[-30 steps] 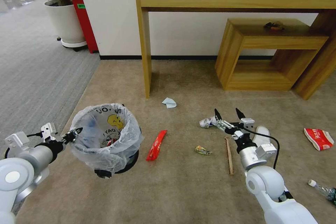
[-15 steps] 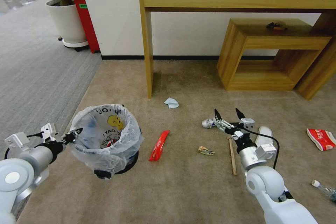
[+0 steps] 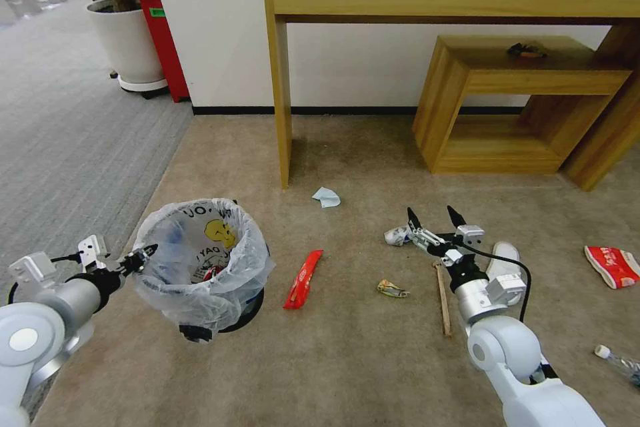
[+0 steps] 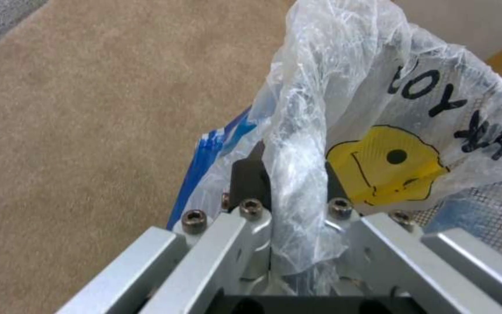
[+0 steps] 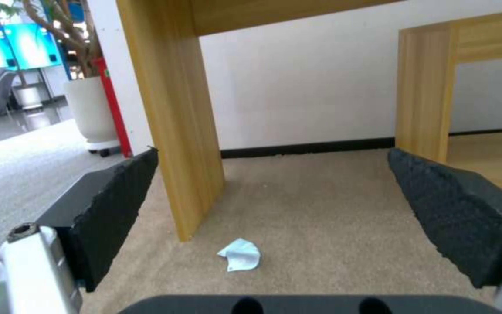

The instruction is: Pick up the trash bin and place the garbage on the floor into it.

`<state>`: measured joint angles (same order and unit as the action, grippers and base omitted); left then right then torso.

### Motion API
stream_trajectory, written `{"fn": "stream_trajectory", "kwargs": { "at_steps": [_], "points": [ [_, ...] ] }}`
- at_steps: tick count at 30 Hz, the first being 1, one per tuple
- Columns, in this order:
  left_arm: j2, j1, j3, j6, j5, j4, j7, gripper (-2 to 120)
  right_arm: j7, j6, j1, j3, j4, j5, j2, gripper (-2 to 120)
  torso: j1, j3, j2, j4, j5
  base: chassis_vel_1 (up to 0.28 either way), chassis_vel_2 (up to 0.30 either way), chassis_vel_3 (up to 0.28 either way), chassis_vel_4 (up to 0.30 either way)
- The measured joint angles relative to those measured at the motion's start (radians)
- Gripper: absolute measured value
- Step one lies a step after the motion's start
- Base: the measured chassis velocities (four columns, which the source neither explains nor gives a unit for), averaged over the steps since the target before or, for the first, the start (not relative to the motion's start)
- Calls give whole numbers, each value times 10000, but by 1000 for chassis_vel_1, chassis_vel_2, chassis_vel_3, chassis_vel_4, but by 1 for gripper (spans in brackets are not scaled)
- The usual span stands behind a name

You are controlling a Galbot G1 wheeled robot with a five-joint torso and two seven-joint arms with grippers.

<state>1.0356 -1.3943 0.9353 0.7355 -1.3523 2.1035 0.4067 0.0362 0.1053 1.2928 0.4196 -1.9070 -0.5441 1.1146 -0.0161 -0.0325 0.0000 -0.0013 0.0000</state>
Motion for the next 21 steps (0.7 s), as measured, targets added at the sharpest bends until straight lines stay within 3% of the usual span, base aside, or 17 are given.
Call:
{"fn": "stream_trajectory", "kwargs": {
  "at_steps": [21],
  "points": [
    [-9, 53, -9, 0, 0, -16, -6, 3, -35, 89, 55, 17, 23, 40, 41, 100, 0, 0, 0, 0, 0, -35, 80, 36, -75]
  ]
}}
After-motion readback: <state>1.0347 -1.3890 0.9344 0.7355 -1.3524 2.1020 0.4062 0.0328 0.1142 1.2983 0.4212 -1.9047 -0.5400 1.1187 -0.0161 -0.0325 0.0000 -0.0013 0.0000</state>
